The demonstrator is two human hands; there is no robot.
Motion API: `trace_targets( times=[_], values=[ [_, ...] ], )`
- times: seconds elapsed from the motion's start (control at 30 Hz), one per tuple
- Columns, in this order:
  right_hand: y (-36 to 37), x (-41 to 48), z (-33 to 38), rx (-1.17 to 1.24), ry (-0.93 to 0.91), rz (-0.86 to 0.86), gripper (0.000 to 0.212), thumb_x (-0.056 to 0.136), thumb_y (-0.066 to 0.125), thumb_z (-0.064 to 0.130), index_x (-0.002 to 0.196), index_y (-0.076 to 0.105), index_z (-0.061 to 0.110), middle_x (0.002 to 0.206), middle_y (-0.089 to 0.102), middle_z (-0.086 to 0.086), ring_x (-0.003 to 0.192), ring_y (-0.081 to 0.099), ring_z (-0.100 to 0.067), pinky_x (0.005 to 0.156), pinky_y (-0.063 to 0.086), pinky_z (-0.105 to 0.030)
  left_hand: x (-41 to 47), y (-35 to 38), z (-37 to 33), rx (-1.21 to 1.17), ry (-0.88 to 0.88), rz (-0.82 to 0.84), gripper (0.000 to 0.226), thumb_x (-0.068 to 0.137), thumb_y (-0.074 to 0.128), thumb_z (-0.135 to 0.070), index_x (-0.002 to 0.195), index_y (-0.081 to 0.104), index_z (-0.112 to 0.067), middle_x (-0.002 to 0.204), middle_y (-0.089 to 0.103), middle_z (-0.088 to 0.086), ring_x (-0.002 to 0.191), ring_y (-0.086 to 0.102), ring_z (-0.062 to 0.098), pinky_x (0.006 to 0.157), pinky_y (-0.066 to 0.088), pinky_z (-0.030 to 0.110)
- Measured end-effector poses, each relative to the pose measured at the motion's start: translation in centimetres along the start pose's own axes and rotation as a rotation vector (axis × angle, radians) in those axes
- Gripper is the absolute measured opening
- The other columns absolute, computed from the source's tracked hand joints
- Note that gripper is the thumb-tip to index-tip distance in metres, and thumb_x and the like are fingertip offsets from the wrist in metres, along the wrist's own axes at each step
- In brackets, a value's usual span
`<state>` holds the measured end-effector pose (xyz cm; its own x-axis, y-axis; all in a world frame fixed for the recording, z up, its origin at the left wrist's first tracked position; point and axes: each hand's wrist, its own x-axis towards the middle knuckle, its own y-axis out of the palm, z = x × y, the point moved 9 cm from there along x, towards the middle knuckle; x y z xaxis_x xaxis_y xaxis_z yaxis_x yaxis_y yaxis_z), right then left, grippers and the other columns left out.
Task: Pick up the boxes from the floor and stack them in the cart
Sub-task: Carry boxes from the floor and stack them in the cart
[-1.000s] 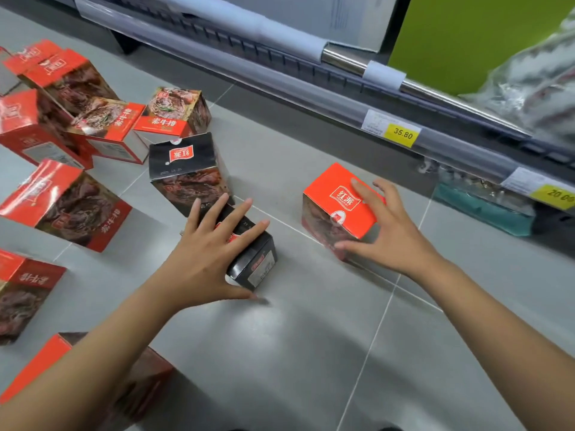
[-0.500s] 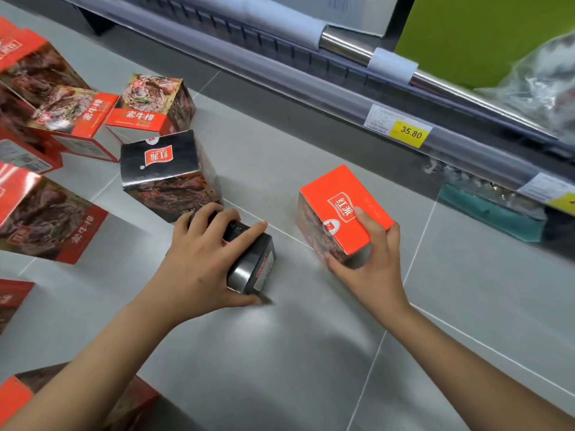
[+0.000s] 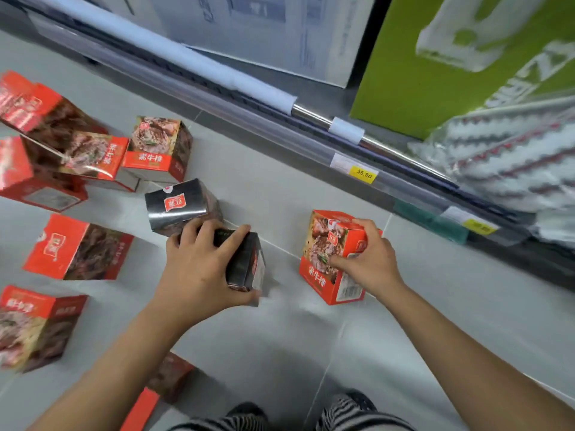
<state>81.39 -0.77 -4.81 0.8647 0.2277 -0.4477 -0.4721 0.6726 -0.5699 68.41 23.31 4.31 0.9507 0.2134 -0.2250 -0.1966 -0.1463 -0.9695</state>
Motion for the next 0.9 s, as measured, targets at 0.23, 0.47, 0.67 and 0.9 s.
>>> trace_targets(
  times=[0.23, 0.47, 0.67, 0.9],
  values=[
    [-12.4, -11.9, 7.8, -0.009, 0.145, 0.05, 0.082, 0.059, 0.087, 0.031, 0.126, 0.041, 0.036, 0.113, 0.058, -0.008, 0.099, 0.058, -0.023, 0.08, 0.047, -0.028, -4.4, -19.9, -4.3, 0.084, 0.107, 0.087, 0.113, 0.039, 0.058, -0.086, 0.136, 0.051, -0.029, 0.118, 0.053, 0.013, 0.113, 0.045, 0.04, 0.087, 0.04, 0.053],
    [-28.2, -27.7, 18.1, 0.029, 0.181, -0.067, 0.085, 0.064, 0.085, 0.026, 0.135, 0.038, 0.033, 0.12, 0.047, -0.014, 0.096, 0.038, -0.016, 0.082, 0.032, -0.022, -10.7, -40.3, -11.8, 0.127, 0.327, 0.092, 0.107, 0.038, 0.061, -0.08, 0.131, 0.057, -0.027, 0.113, 0.054, 0.013, 0.104, 0.049, 0.04, 0.081, 0.041, 0.051],
    [-39.4, -42.0, 22.8, 0.232, 0.145, -0.342, 0.092, 0.047, 0.086, 0.038, 0.128, 0.043, 0.046, 0.119, 0.055, -0.002, 0.109, 0.055, -0.02, 0.095, 0.046, -0.03, -15.7, -51.8, -20.0, 0.118, 0.568, 0.053, 0.108, 0.039, 0.052, -0.085, 0.128, 0.059, -0.026, 0.107, 0.056, 0.011, 0.099, 0.051, 0.038, 0.08, 0.045, 0.05],
    [-48.9, -59.2, 21.5, 0.48, 0.182, -0.796, 0.087, 0.046, 0.089, 0.032, 0.116, 0.045, 0.061, 0.123, 0.06, 0.001, 0.108, 0.06, -0.011, 0.093, 0.047, -0.028, -21.0, -58.9, -32.0, 0.103, 0.848, 0.014, 0.112, 0.038, 0.052, -0.091, 0.133, 0.053, -0.031, 0.114, 0.054, 0.008, 0.107, 0.047, 0.033, 0.084, 0.044, 0.049]
  ],
)
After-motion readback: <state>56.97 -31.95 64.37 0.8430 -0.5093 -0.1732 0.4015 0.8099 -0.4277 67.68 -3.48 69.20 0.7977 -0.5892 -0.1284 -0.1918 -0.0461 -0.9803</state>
